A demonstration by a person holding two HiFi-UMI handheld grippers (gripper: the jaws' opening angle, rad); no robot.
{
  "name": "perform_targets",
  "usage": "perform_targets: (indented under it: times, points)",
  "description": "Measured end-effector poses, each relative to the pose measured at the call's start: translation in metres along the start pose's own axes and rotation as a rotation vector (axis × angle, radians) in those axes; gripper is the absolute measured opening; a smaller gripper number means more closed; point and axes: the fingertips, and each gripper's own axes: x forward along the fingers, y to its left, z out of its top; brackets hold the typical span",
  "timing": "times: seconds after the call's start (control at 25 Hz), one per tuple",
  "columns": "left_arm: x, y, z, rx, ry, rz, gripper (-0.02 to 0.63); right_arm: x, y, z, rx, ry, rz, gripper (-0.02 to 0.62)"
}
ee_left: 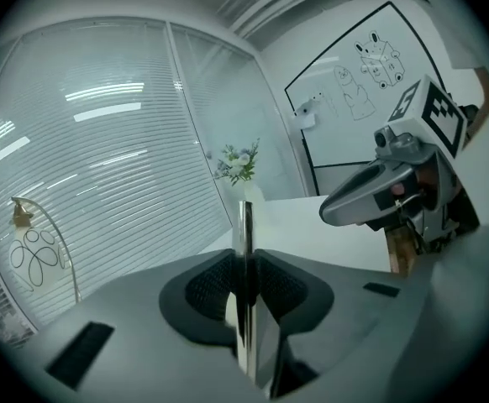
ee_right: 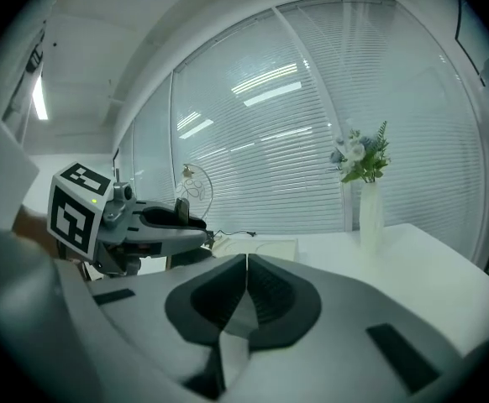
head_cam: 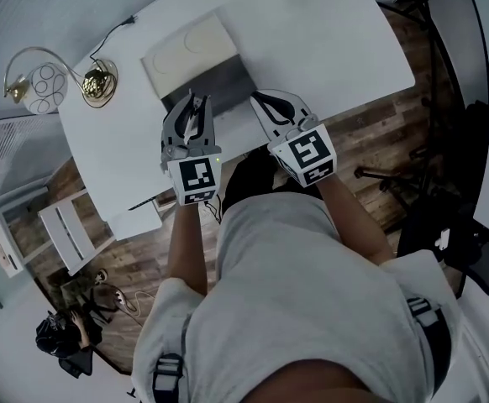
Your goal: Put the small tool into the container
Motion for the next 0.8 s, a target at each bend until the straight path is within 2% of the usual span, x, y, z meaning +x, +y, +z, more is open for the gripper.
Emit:
perform_targets:
  times: [0.28, 0.56, 0.8]
  points:
    - [0.026, -0.005, -0.020, 0.170, 0.059, -0.036, 0.092, 0.010, 0.000, -0.010, 0.013, 0.039, -0.008, 0.026]
    - [0.049, -0.015, -0.038, 0.268, 0.102, -0.072, 0.092, 0.020, -0.009, -0.019, 0.017, 0.058, -0.010, 0.028]
    - [0.062, -0.018, -0.055, 0.300, 0.134, -0.106, 0.091, 0.026, -0.010, -0.022, 0.017, 0.068, -0.022, 0.027]
